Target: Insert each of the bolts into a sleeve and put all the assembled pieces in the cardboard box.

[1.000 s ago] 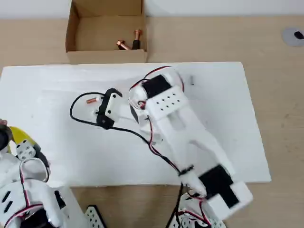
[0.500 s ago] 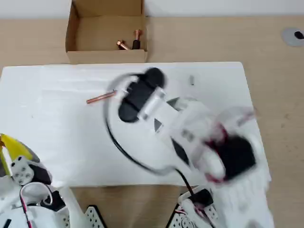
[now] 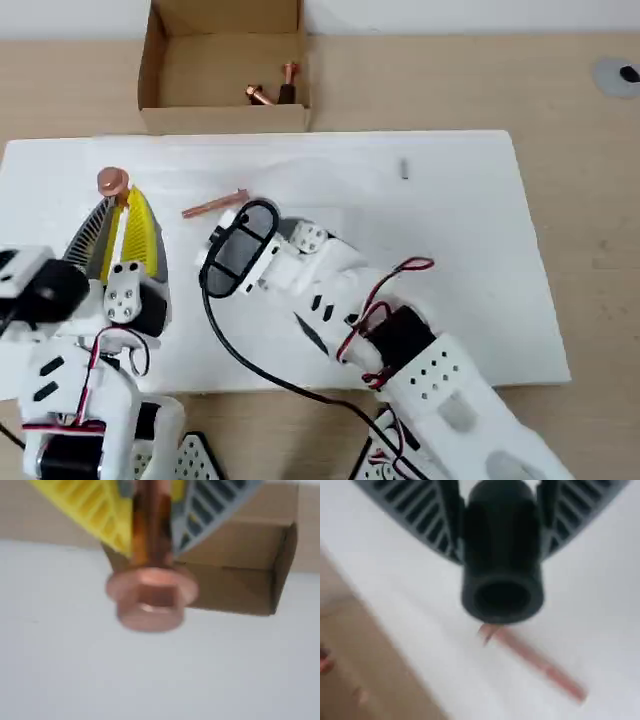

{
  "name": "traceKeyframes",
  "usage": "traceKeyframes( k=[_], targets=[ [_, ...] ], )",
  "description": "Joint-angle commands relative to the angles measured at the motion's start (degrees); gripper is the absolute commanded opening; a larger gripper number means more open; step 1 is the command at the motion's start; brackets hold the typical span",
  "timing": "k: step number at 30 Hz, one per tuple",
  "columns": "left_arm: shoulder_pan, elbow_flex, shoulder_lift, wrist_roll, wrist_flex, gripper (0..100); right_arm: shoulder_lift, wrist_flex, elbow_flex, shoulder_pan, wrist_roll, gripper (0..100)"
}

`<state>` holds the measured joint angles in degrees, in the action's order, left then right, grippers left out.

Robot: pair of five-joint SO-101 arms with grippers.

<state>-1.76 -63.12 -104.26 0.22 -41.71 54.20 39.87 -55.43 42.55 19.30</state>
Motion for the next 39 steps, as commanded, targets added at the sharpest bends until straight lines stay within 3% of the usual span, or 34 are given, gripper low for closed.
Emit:
traceKeyframes(
  k=[1,3,7,13,20,27,39],
  targets=[
    [-0.97,0.18,-0.04,-0.62,2.29,1,1.63,-6.68,0.48,-0.04,-0.62,1.0],
    [-1.05,0.97,-0.04,-0.53,2.37,1,1.63,-9.14,1.63,-0.92,-1.67,1.0],
    [-1.41,4.48,0.04,1.67,2.46,1,1.36,-10.64,3.47,-0.84,-10.73,1.0],
    [-9.49,7.47,0.22,1.76,2.37,1,1.27,-11.16,3.38,1.10,-19.43,1.0],
    [-12.84,7.38,4.79,1.76,2.46,1,1.27,-11.34,2.42,6.90,-20.04,1.0],
    [-12.92,5.80,5.23,2.90,6.59,1,1.27,-8.88,2.51,6.99,-22.95,0.9],
    [-12.84,2.64,5.23,6.24,6.42,1,1.71,-7.38,2.68,6.02,-24.26,0.9]
  ],
)
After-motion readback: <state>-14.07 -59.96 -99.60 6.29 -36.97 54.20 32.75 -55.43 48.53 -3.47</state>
